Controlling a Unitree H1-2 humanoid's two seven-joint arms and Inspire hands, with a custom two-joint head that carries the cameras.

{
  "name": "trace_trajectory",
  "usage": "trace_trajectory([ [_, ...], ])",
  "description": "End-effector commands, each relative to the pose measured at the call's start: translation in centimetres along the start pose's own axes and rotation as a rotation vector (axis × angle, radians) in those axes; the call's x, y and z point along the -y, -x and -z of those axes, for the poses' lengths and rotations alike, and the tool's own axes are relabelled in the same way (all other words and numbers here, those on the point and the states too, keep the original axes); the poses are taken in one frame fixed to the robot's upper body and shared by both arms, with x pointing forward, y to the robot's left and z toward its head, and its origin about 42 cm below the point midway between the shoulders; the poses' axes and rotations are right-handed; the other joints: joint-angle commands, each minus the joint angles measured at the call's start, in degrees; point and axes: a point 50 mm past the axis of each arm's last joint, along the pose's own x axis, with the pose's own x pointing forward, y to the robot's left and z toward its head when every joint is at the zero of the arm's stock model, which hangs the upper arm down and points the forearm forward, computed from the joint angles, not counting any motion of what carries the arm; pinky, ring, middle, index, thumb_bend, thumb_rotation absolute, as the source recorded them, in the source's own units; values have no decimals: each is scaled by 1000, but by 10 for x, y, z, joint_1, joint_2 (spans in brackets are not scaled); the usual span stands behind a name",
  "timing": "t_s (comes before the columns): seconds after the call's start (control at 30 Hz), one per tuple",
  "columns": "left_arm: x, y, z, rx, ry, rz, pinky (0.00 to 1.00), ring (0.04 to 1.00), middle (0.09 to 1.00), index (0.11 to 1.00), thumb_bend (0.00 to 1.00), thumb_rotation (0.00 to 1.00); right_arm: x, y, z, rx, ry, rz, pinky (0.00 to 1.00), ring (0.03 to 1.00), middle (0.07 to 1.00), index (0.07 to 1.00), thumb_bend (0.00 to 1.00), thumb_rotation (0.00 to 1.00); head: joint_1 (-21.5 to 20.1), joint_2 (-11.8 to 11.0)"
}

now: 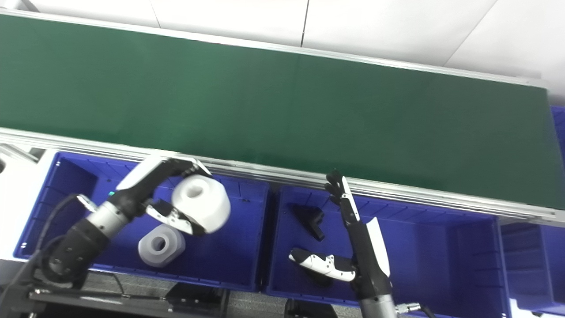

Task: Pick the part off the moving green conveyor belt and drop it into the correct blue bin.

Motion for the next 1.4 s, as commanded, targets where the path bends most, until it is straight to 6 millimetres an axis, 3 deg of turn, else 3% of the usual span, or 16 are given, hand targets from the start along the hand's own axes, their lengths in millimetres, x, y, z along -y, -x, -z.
trace_trajectory([
  [0.0,4,-6,-4,10,-70,1,455,449,513,487,501,0,2,2,-1,15,-11,8,907,930,966,1000,868,502,6,-6],
  [0.1,12,-11,-6,4,-134,29,462,448,518,486,500,0,3,3,-1,8,0,9,899,933,971,1000,870,511,10,1],
  [0.2,22,-12,-14,-72,-242,78,433,422,517,513,497,0,4,8,1,10,-8,13,902,929,979,1000,864,516,16,-8],
  [0.23,24,-10,-19,-110,-296,105,458,505,522,510,506,18,4,9,-2,10,-10,17,898,928,976,1000,869,511,18,1],
  [0.27,26,-9,-25,-147,-380,123,468,518,542,508,506,33,4,10,-5,12,-15,19,897,928,975,1000,869,511,19,5],
  [0.33,30,-8,-34,-222,-540,157,680,625,623,664,678,589,6,12,-8,21,-13,19,899,932,978,1000,860,501,20,12],
  [0.37,33,-8,-37,-257,-593,174,784,678,651,700,736,782,7,12,-7,24,-11,18,900,931,979,1000,857,504,21,7],
  [0.4,36,-8,-40,-286,-621,187,860,717,674,722,777,889,7,13,-7,21,-11,22,904,930,980,1000,856,505,21,4],
  [0.47,40,-5,-47,-324,-626,192,976,808,746,764,842,982,7,14,-7,19,-9,28,894,925,971,995,865,503,22,2],
  [0.57,43,1,-60,-339,-601,150,997,862,815,803,869,998,8,16,-12,17,-15,28,887,927,969,997,868,503,23,8],
  [0.7,49,10,-72,-288,-489,73,1000,909,889,850,866,933,10,17,-14,16,-24,21,906,938,977,998,870,495,18,9],
  [0.83,50,15,-73,-236,-126,-78,865,885,933,884,817,641,11,17,-12,2,-6,22,865,925,966,996,869,494,15,7],
  [0.93,48,16,-69,-138,134,-149,809,898,937,884,774,554,11,16,-11,-5,-6,17,862,924,969,997,871,498,11,12],
  [1.07,50,12,-60,32,378,-133,843,912,928,904,767,449,11,16,-11,-15,-9,1,887,937,979,1000,866,486,0,11],
  [1.2,52,6,-50,101,462,-80,869,908,936,914,878,432,9,15,-10,-30,-1,-7,894,941,985,1000,874,500,-13,7],
  [1.37,53,7,-39,174,491,-127,868,911,933,910,900,387,4,14,-10,-54,-8,5,901,941,979,990,878,491,-24,4],
])
